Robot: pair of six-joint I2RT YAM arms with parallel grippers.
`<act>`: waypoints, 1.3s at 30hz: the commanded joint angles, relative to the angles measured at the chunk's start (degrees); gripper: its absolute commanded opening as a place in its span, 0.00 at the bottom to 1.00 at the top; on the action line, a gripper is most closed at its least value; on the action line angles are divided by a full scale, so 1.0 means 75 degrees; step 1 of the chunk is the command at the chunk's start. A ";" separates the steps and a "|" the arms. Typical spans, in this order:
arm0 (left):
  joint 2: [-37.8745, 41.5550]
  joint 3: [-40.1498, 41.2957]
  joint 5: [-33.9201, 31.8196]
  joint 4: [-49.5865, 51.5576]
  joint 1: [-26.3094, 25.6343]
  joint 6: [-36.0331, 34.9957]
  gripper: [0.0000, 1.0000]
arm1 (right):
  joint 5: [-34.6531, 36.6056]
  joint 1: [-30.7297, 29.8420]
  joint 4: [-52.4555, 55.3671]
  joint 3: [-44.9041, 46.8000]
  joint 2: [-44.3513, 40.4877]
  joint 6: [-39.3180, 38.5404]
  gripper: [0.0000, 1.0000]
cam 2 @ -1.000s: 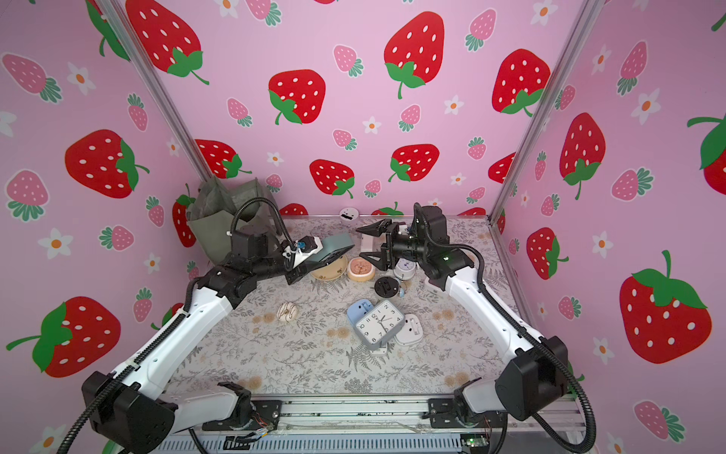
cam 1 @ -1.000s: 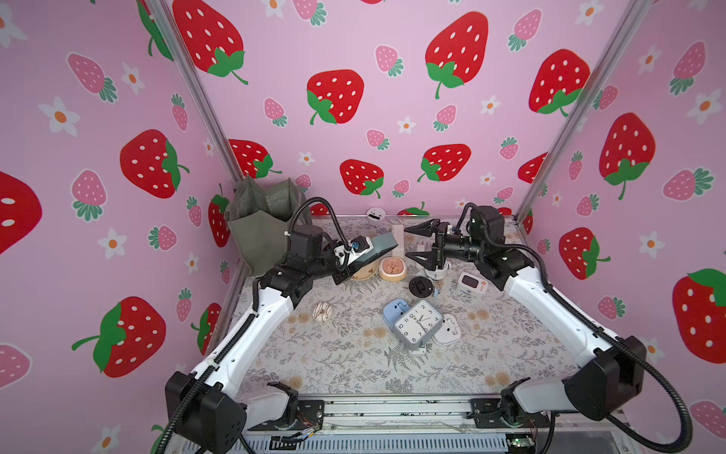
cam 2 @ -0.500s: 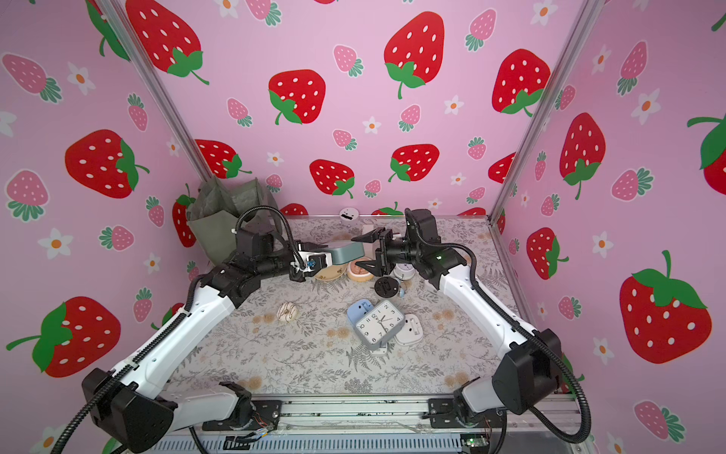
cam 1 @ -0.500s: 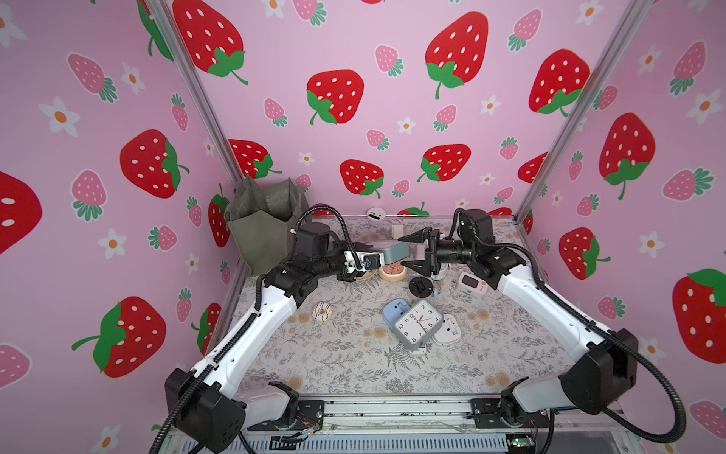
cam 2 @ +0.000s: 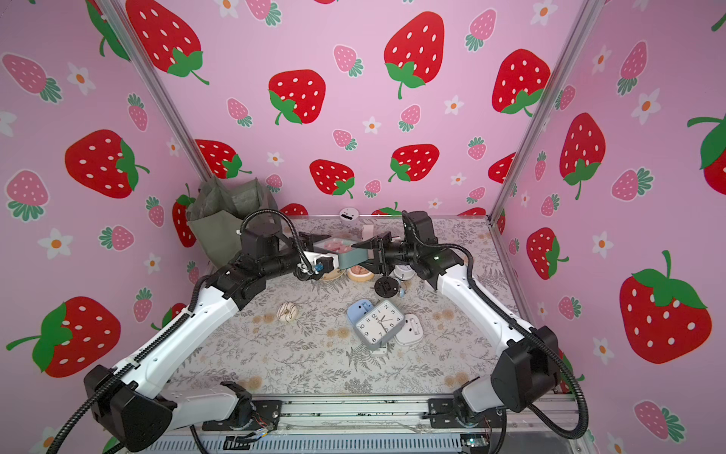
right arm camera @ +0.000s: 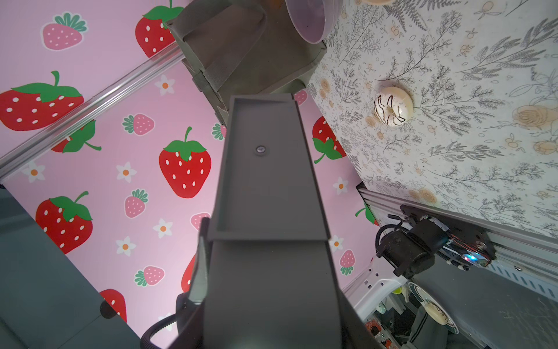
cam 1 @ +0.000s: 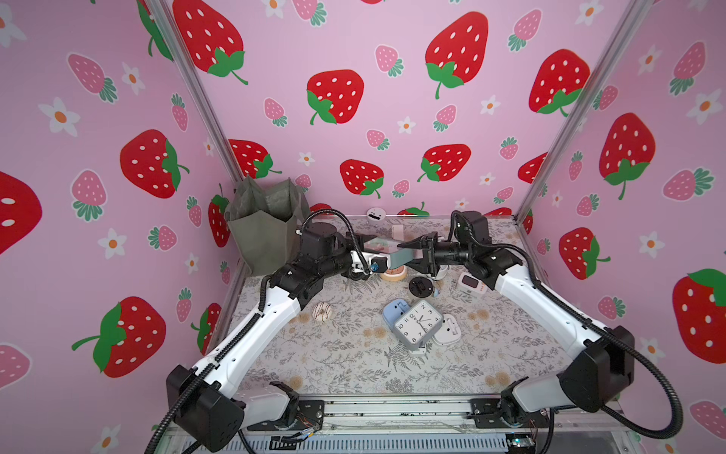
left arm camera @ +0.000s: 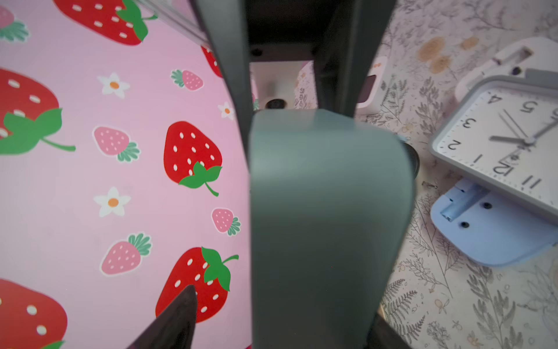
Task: Put the alarm clock into the canvas bag
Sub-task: Pick up the alarm from the center of the board, then move the canvas bag to the center of the board.
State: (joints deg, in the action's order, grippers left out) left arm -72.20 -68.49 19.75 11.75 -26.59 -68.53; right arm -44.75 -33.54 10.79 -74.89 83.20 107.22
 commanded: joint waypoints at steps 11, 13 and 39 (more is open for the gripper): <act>0.1684 -0.0428 -0.3504 0.2455 0.1203 1.1482 0.96 | 0.1614 0.0838 -0.1477 -0.1821 0.0885 -0.3947 0.28; 0.1663 -0.0839 -0.3640 0.3629 0.1601 1.3182 0.94 | 0.1852 0.0839 -0.1517 -0.2032 0.1069 -0.4745 0.28; -0.1145 -0.2488 -0.0517 0.2275 0.6979 1.7849 1.00 | 0.2444 0.0886 -0.1419 -0.2198 0.1291 -0.7593 0.25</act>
State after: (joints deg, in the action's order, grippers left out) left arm -83.22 -87.24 17.04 35.59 26.24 63.61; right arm -26.50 -26.87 3.29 -90.56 93.47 51.46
